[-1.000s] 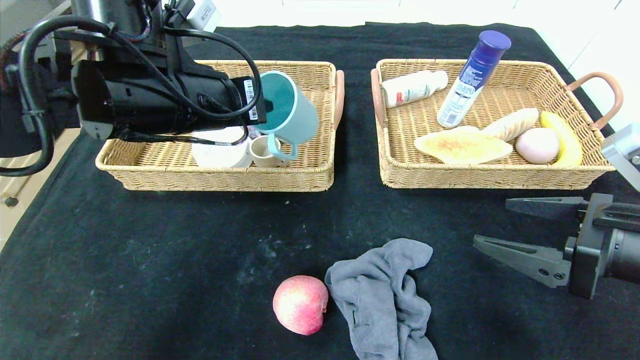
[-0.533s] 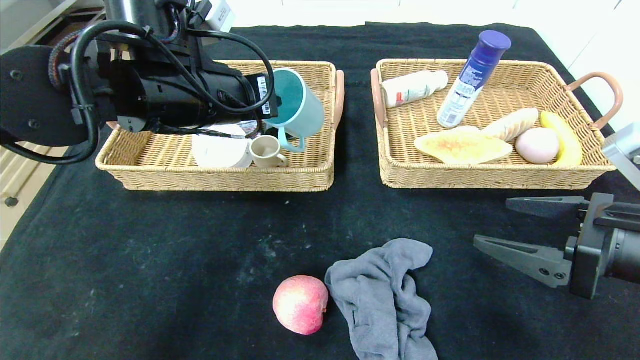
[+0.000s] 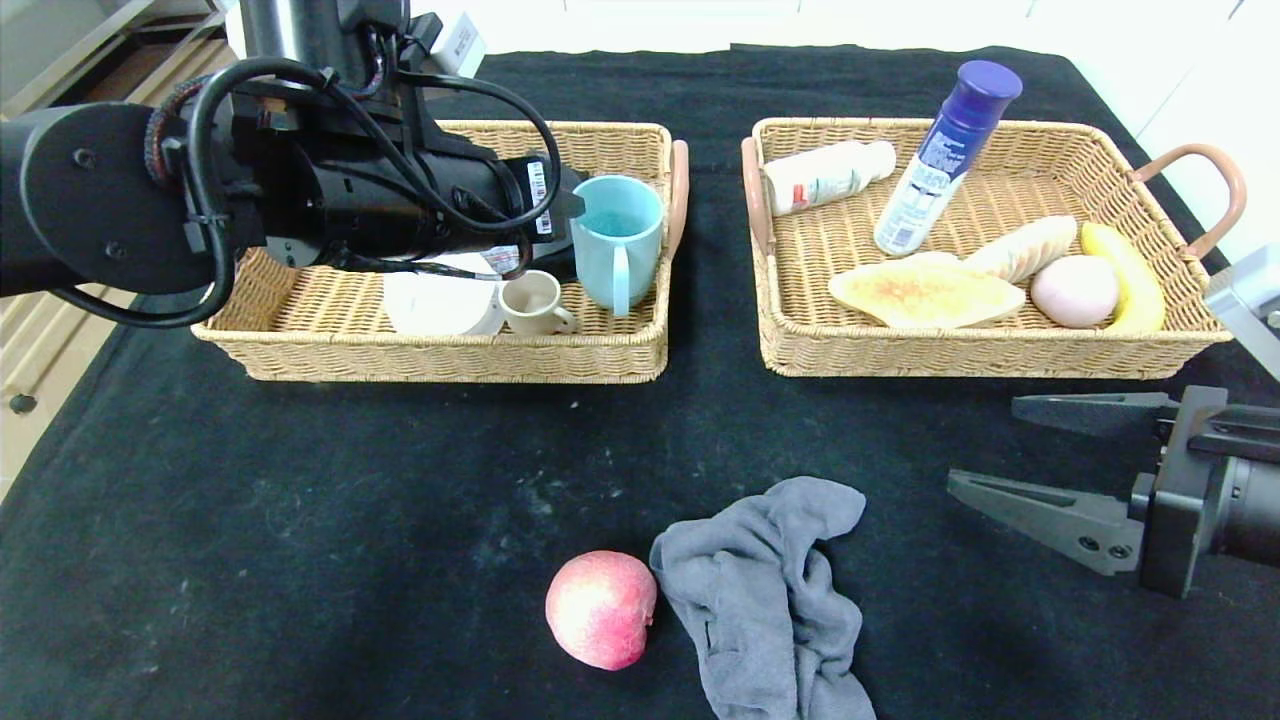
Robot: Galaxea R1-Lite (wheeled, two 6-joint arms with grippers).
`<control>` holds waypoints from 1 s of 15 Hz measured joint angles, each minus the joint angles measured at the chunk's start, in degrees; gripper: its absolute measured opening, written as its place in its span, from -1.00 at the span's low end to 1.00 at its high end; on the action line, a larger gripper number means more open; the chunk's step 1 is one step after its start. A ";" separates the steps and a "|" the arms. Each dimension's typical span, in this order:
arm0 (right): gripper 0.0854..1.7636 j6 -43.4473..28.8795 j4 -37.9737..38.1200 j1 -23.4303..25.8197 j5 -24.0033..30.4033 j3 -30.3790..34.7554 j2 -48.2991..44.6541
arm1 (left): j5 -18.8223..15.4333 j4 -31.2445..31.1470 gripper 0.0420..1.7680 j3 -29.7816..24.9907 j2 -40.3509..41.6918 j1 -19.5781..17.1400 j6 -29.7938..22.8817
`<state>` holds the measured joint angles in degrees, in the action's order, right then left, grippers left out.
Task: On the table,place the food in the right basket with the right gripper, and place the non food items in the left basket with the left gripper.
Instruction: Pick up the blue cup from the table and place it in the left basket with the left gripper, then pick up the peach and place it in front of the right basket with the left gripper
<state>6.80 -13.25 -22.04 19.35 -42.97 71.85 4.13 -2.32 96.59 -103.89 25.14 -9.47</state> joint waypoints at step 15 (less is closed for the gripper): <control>0.94 -0.05 -0.02 -0.01 0.05 -0.18 -1.57 | 4.92 -9.73 0.76 -10.56 11.39 6.97 1.60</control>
<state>6.75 -13.28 -22.05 19.40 -43.15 70.28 9.06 -12.04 86.03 -92.50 32.11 -7.88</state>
